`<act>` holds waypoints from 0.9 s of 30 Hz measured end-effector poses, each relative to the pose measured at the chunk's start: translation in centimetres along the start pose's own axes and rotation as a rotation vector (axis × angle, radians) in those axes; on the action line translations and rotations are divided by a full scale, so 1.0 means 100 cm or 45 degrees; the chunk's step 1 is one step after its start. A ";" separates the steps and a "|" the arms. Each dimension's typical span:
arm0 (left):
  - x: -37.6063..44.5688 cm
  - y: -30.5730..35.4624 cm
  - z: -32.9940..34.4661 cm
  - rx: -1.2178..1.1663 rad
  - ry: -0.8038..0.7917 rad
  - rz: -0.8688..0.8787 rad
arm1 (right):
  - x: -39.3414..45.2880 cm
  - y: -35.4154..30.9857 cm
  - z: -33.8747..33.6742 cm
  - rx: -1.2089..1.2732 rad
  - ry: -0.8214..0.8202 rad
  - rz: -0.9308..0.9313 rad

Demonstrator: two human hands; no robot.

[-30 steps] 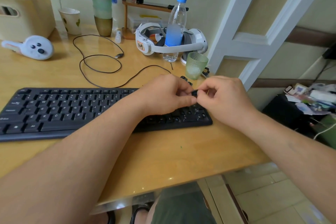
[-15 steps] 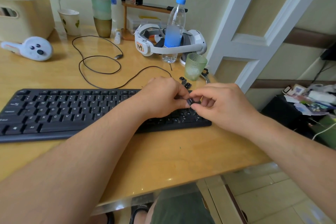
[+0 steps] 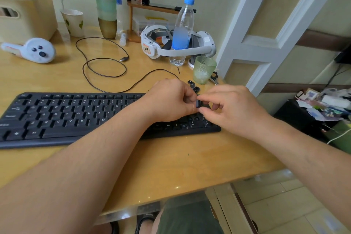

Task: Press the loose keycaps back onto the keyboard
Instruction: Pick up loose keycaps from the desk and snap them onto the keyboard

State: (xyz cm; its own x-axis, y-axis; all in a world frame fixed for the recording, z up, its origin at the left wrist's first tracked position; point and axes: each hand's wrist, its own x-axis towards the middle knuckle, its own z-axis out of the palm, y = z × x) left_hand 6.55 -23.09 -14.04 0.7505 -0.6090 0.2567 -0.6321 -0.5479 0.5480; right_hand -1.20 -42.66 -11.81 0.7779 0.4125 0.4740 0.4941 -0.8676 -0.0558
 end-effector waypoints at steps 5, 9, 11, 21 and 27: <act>-0.002 0.003 -0.006 -0.057 0.179 -0.052 | 0.008 -0.006 -0.006 0.101 -0.039 0.121; -0.002 0.004 -0.008 0.022 0.292 0.002 | 0.017 -0.004 -0.009 0.322 -0.055 0.421; -0.001 0.002 -0.008 0.036 0.295 -0.008 | 0.021 0.001 -0.010 0.411 -0.085 0.525; 0.003 -0.009 -0.007 0.040 0.253 -0.123 | 0.025 0.010 -0.010 0.422 -0.214 0.660; 0.002 -0.010 -0.005 0.114 0.177 -0.107 | 0.020 0.013 -0.001 0.496 -0.319 0.681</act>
State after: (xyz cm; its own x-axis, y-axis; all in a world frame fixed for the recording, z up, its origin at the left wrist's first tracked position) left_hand 7.45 -22.37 -14.19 0.8169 -0.4774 0.3236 -0.5760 -0.6462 0.5007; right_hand 1.03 -43.00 -10.85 0.9956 0.0495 0.0799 0.0858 -0.8261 -0.5570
